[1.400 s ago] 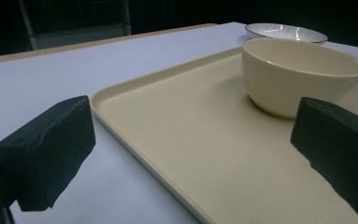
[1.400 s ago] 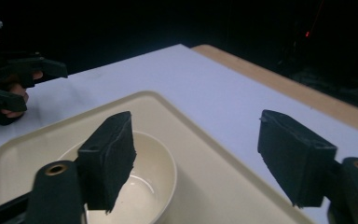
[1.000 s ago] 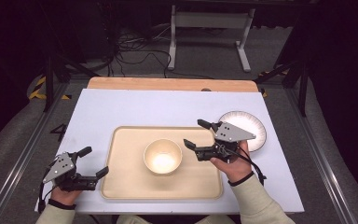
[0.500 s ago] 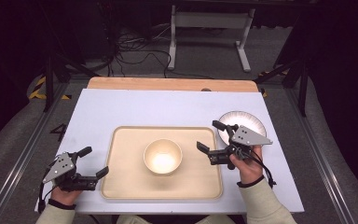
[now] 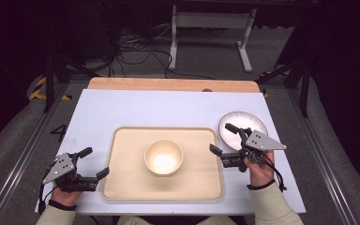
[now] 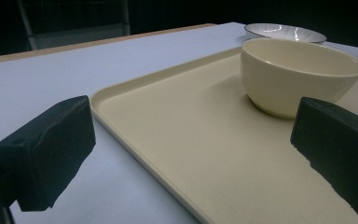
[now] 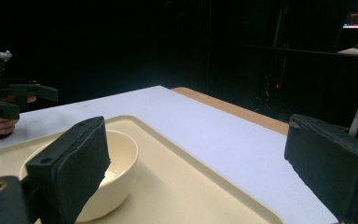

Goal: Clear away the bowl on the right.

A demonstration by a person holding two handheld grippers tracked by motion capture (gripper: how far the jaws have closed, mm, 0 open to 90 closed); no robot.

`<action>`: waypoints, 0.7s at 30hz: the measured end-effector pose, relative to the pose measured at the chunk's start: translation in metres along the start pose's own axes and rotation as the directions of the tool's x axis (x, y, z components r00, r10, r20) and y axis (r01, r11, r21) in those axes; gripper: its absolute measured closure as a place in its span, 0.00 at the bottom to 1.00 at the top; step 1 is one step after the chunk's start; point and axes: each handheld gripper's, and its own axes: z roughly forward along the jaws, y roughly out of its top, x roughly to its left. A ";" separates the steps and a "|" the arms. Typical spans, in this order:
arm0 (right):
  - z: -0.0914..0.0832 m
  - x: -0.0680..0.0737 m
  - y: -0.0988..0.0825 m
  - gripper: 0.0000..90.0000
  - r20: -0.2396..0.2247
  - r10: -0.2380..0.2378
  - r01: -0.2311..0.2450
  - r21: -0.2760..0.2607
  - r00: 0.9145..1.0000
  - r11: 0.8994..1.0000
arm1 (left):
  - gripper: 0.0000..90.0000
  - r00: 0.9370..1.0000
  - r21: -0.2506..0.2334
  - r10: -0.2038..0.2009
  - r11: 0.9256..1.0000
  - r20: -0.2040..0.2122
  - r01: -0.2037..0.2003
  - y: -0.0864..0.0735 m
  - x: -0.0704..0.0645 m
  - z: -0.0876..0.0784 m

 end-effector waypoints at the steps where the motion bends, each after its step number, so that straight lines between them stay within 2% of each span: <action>1: -0.002 -0.002 -0.002 0.07 -0.003 0.007 -0.007 0.001 1.000 1.000 | 0.00 1.000 0.000 -0.001 1.000 0.001 0.001 0.000 0.000 0.000; 4: -0.004 -0.006 -0.007 0.06 0.001 0.023 -0.023 0.017 1.000 1.000 | 0.00 1.000 -0.002 -0.001 1.000 0.002 0.001 0.000 0.000 0.000; 7: -0.008 -0.010 -0.013 0.06 -0.004 0.032 -0.032 0.010 0.999 0.999 | 0.00 1.000 -0.003 -0.001 1.000 0.005 0.001 0.000 0.000 0.000; 13: -0.012 -0.013 -0.022 0.06 -0.012 0.016 -0.016 -0.002 1.000 1.000 | 0.00 1.000 -0.010 -0.002 1.000 0.009 0.002 0.000 0.000 -0.001; 17: -0.014 -0.014 -0.028 0.06 -0.013 0.022 -0.022 -0.027 1.000 0.999 | 0.00 1.000 -0.003 0.000 1.000 0.015 0.000 0.000 0.000 -0.001; 20: -0.015 -0.015 -0.031 0.06 -0.012 0.019 -0.020 -0.029 1.000 0.999 | 0.00 1.000 -0.006 -0.002 1.000 0.013 0.002 0.000 0.000 -0.001; 21: -0.017 -0.015 -0.034 0.06 -0.014 0.016 -0.016 -0.015 1.000 1.000 | 0.00 1.000 -0.003 0.003 1.000 0.016 -0.003 0.001 0.001 -0.001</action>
